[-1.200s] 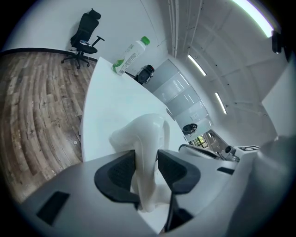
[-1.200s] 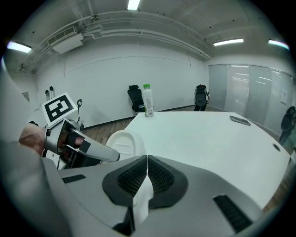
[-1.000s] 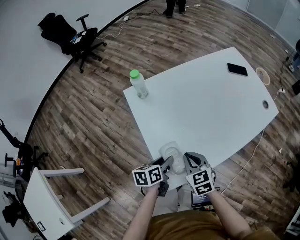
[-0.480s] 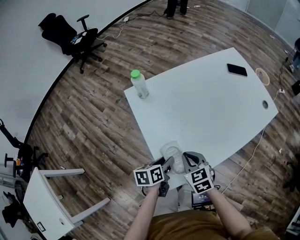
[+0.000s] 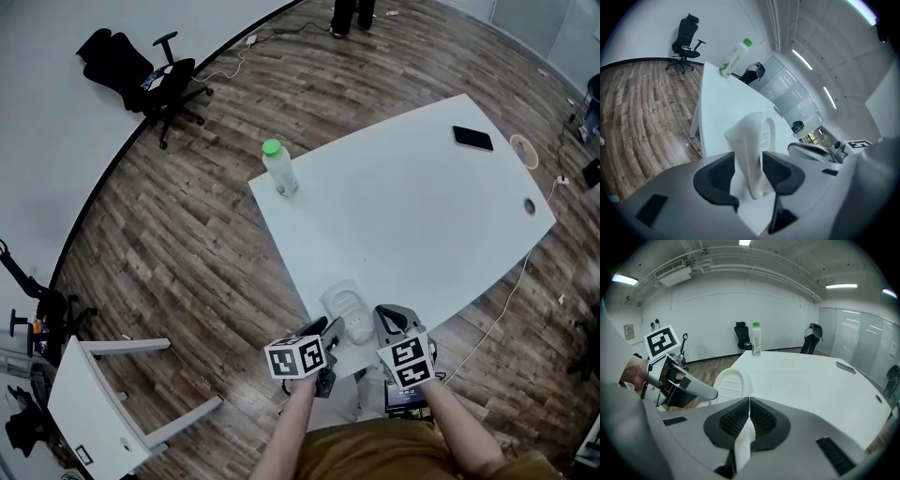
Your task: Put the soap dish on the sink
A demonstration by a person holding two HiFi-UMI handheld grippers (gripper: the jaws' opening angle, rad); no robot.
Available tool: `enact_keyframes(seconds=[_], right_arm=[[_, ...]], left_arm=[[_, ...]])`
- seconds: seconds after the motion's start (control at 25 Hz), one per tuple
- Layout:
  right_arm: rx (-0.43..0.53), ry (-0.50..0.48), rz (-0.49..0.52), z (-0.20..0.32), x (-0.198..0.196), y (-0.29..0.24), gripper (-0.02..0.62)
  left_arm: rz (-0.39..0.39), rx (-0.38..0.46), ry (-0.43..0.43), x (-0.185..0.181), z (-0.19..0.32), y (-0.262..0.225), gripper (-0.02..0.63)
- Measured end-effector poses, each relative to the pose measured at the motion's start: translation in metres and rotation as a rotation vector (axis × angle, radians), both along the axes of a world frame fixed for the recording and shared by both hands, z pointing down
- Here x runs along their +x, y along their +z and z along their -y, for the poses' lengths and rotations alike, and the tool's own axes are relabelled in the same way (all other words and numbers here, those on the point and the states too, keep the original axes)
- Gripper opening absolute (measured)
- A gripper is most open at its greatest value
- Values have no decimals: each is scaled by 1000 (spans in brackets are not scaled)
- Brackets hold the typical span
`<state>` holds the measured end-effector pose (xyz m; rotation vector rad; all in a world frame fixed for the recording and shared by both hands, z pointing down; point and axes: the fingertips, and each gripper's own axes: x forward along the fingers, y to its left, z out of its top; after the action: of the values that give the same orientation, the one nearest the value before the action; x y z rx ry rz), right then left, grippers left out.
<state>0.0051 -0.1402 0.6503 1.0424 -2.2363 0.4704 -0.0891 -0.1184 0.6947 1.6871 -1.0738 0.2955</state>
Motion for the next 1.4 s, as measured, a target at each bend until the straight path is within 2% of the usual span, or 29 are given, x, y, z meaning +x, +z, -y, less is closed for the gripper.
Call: enact_keyframes(seconds=[0.28, 0.32, 0.4, 0.52, 0.68, 0.84, 1.04, 1.28, 1.4], right_arm=[[32, 13, 3, -4, 0, -10, 9], [34, 14, 5, -4, 0, -11, 9], [34, 5, 11, -5, -2, -14, 9], [38, -5, 24, -8, -4, -21, 9], [60, -2, 27, -8, -1, -27, 9], [77, 0, 28, -11, 2, -36, 9], [127, 55, 52, -1, 12, -55, 9], [177, 76, 110, 2, 27, -79, 9], [224, 90, 141, 5, 30, -95, 9]], left_arm=[[183, 170, 65, -10, 5, -23, 155], [212, 191, 74, -12, 5, -26, 121], [287, 248, 101, -15, 5, -32, 5], [381, 313, 147, -16, 3, -41, 5], [419, 358, 150, -17, 2, -52, 5], [521, 404, 172, -21, -2, -58, 5], [466, 444, 131, -21, -3, -75, 5], [525, 674, 30, -26, 8, -143, 5], [526, 720, 13, -28, 14, -165, 5]])
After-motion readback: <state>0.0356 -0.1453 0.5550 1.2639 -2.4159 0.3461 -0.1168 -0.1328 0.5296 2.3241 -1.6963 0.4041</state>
